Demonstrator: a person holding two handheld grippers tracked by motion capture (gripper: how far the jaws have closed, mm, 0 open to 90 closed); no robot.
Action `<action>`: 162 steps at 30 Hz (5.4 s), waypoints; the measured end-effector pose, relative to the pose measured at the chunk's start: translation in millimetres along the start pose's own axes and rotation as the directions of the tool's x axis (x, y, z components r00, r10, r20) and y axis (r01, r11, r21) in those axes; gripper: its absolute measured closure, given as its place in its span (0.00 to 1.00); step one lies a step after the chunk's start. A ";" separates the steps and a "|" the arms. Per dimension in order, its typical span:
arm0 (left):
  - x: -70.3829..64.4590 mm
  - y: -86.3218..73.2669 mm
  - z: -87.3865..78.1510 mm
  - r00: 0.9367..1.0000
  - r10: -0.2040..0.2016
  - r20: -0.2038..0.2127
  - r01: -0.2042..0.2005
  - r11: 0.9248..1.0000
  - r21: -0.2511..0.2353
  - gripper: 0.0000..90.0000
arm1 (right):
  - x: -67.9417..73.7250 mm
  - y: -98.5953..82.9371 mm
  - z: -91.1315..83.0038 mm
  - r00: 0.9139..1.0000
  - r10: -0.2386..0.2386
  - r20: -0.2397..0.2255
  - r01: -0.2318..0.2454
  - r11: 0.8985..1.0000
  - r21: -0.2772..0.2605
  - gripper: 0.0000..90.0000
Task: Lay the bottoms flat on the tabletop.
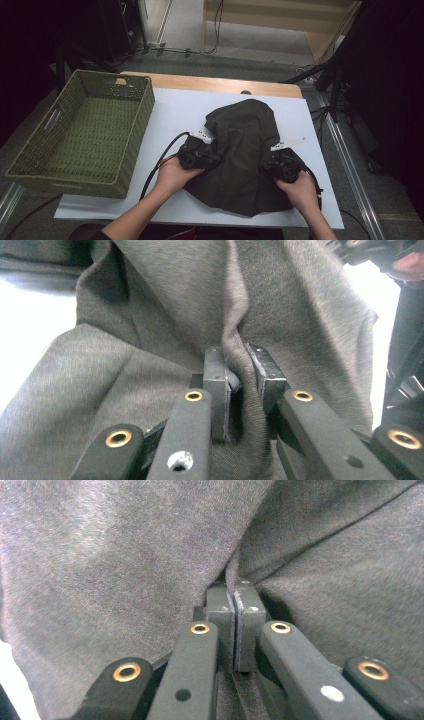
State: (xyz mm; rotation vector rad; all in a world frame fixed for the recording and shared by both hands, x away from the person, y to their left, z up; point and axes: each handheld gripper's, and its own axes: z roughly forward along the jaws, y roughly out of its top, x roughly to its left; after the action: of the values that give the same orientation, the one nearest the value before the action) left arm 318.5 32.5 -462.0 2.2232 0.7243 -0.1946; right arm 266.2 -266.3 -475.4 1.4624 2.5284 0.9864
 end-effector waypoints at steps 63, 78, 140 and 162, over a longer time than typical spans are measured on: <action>1.7 -12.7 -43.0 0.992 0.005 -0.127 -0.030 0.980 -0.196 0.51 | 4.6 88.3 9.0 0.998 -0.027 0.048 0.038 0.969 -0.244 0.88; 17.3 -10.6 -34.4 0.993 -0.010 -0.119 -0.015 0.979 -0.203 0.37 | -44.8 66.7 -34.1 0.993 0.108 0.045 -0.086 0.934 -0.346 0.91; -28.6 -33.5 -75.2 0.998 -0.033 -0.045 0.025 0.984 -0.177 0.46 | 14.2 95.3 76.4 0.999 -0.025 -0.043 0.020 0.993 -0.117 0.75; 21.6 -23.7 -58.1 0.984 -0.074 -0.160 0.055 0.991 -0.123 0.39 | -59.5 38.0 -34.5 0.993 0.097 0.068 -0.073 0.951 -0.299 0.52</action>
State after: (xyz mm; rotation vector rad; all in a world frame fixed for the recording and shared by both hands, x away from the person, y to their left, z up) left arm 318.2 96.5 -444.7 2.1215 0.8755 0.0010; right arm 315.6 -317.7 -442.2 1.4964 2.1608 1.2281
